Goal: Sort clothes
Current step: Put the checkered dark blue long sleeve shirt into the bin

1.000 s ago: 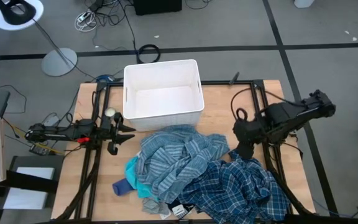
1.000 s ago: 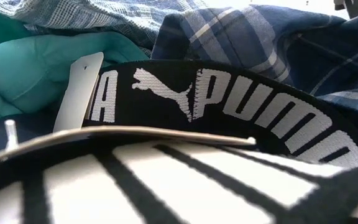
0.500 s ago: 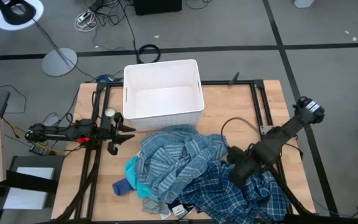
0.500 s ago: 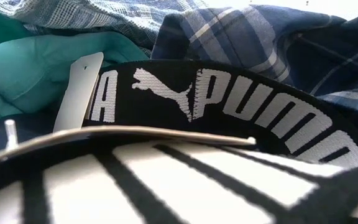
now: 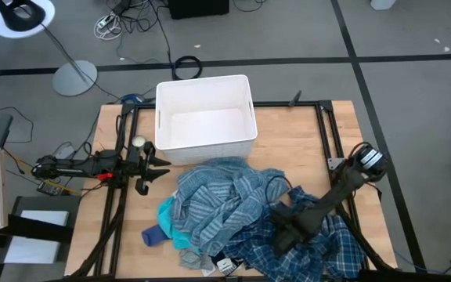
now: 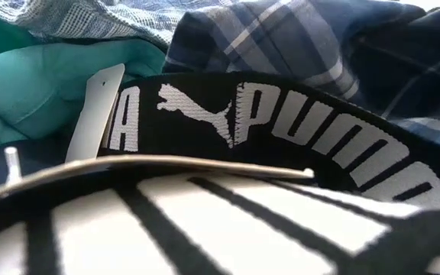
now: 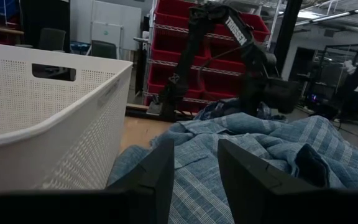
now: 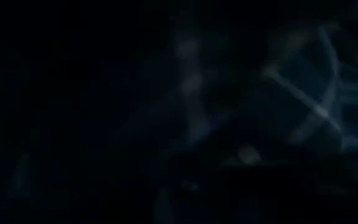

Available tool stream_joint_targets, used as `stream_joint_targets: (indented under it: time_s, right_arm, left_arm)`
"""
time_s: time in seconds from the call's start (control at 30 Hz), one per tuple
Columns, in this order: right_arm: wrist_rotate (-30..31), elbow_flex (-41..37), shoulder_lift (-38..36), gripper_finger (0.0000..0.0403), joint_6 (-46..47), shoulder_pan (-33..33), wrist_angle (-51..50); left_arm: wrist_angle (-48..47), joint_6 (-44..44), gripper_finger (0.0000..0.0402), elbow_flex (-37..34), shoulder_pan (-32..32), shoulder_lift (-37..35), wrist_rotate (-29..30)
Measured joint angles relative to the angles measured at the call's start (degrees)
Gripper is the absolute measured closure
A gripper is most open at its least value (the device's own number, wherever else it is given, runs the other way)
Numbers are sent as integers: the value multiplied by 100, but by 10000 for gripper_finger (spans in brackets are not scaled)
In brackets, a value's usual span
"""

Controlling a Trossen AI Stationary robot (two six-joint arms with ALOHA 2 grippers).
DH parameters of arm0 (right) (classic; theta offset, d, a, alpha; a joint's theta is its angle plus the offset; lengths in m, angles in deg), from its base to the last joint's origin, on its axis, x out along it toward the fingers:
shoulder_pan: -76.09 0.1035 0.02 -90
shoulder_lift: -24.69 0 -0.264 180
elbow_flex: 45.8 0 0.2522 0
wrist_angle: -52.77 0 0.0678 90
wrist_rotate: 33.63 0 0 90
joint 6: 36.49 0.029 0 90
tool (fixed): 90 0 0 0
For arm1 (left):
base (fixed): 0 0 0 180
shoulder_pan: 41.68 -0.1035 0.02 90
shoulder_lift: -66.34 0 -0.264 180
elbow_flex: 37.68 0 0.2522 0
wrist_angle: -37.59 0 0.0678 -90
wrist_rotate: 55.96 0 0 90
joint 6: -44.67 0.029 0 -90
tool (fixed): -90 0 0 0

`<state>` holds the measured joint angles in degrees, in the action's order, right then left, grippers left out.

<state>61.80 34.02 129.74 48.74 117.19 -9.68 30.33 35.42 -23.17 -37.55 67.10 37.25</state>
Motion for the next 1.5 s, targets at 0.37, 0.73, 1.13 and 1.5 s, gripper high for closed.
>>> stream_joint_targets:
  time_s: [0.37,0.73,1.13,1.5]
  right_arm:
    - [619,172,-1217,389,-339,-350,-458]
    - [2727,1591,-3004,389,-1501,-761,-1722]
    - [3032,3438,-3117,389,-7065,-2819,478]
    - [-285,3440,-2437,389,-8761,-5129,4625]
  left_arm:
    - [0,-1,273,0,-1,-1,0]
    - [0,-2,273,-2,-1,-1,0]
    - [0,-2,273,-1,1,-1,0]
    - [-5,-1,273,0,0,1,1]
